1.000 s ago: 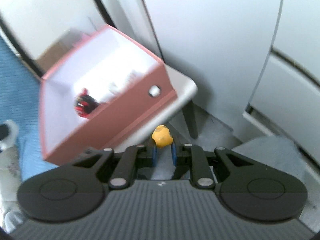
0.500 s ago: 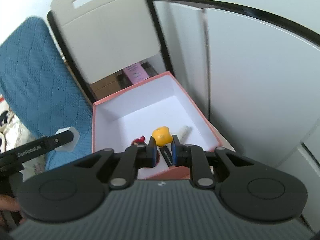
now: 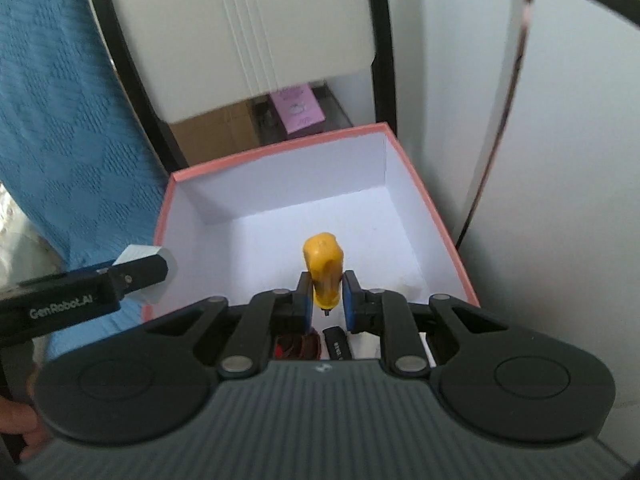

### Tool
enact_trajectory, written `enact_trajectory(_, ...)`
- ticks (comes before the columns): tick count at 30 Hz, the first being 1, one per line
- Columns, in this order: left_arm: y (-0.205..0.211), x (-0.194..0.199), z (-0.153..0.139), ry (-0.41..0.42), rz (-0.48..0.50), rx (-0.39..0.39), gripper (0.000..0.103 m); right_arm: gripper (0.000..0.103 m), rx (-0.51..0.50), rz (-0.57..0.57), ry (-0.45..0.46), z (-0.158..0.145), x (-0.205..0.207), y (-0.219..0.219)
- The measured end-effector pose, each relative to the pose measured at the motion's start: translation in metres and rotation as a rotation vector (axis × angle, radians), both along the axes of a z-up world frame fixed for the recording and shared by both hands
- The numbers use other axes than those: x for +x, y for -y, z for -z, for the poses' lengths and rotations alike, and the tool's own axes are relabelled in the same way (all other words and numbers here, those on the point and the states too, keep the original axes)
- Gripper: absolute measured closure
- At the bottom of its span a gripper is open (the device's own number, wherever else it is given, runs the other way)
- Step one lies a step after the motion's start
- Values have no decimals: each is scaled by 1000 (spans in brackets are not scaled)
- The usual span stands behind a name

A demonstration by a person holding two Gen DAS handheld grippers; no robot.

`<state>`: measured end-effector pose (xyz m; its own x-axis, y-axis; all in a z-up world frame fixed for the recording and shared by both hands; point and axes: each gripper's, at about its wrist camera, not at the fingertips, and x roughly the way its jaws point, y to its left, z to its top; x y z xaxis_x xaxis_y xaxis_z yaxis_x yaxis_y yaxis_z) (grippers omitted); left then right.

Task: Organize rigid objects
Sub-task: 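Lower the screwdriver into the box and open the right tool while the left tool releases the charger, then raise both open tools out of the pink box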

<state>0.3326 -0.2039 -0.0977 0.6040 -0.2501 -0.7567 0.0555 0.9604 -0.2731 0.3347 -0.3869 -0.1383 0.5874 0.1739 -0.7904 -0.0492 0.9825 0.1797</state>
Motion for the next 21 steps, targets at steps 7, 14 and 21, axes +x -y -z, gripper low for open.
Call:
enact_trajectory(7, 9, 14, 18, -37, 11, 7, 39, 85, 0, -44, -34, 29, 17, -1)
enact_trajectory(14, 9, 11, 9, -23, 16, 10, 38, 81, 18, -24, -47, 33, 17, 7)
enact_trajectory(21, -1, -15, -34, 46, 15, 10, 37, 62, 28, -16, 13, 3, 2, 11)
